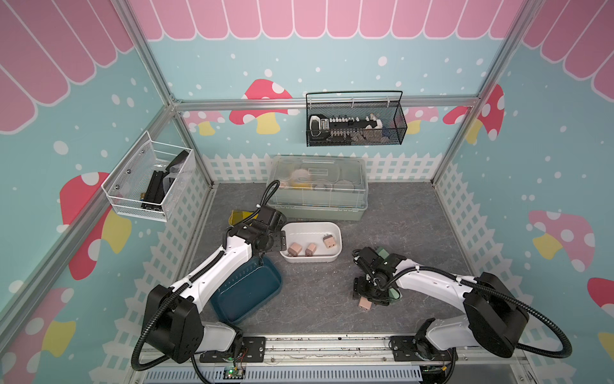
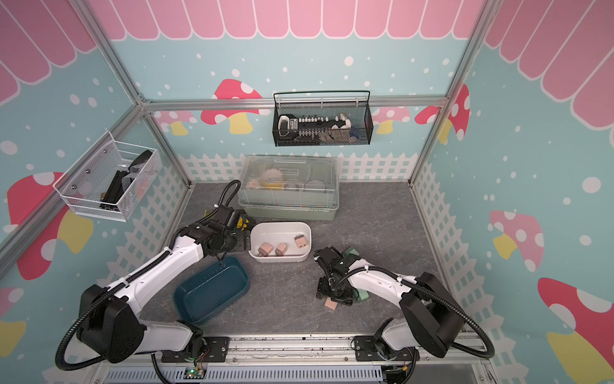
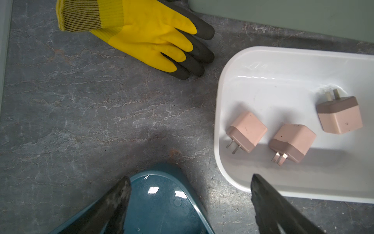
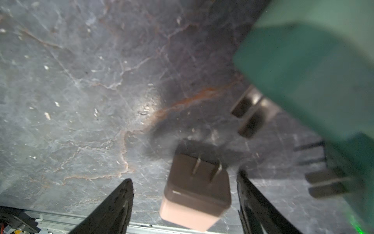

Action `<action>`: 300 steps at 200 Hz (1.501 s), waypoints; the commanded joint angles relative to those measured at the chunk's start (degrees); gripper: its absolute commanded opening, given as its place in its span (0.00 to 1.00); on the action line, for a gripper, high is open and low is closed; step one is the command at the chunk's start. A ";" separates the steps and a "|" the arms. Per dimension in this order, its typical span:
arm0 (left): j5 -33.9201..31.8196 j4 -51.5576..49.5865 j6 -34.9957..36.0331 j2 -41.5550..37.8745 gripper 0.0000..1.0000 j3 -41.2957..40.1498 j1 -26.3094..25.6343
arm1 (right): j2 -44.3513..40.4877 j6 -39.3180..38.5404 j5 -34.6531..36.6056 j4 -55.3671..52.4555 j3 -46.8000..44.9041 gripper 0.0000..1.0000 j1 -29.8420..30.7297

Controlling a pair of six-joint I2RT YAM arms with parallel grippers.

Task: Place the plugs by color into the storage box
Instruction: Pick up the plug from the center of the board, then place the plug in the storage box.

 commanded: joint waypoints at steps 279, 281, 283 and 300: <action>-2.67 -0.13 -4.46 -5.74 0.89 -2.50 -0.18 | 52.18 -31.44 6.49 -26.85 81.89 0.25 -2.86; -2.67 -0.21 -4.49 -5.69 0.89 -2.53 -0.13 | 52.32 -31.52 6.51 -26.90 81.95 0.24 -2.86; -2.67 -0.23 -4.49 -5.79 0.89 -2.54 -0.17 | 52.44 -31.60 6.58 -26.89 81.87 0.24 -2.83; -2.67 -0.34 -4.41 -6.02 0.89 -2.79 -0.17 | 53.28 -32.36 7.06 -27.27 81.35 0.25 -2.77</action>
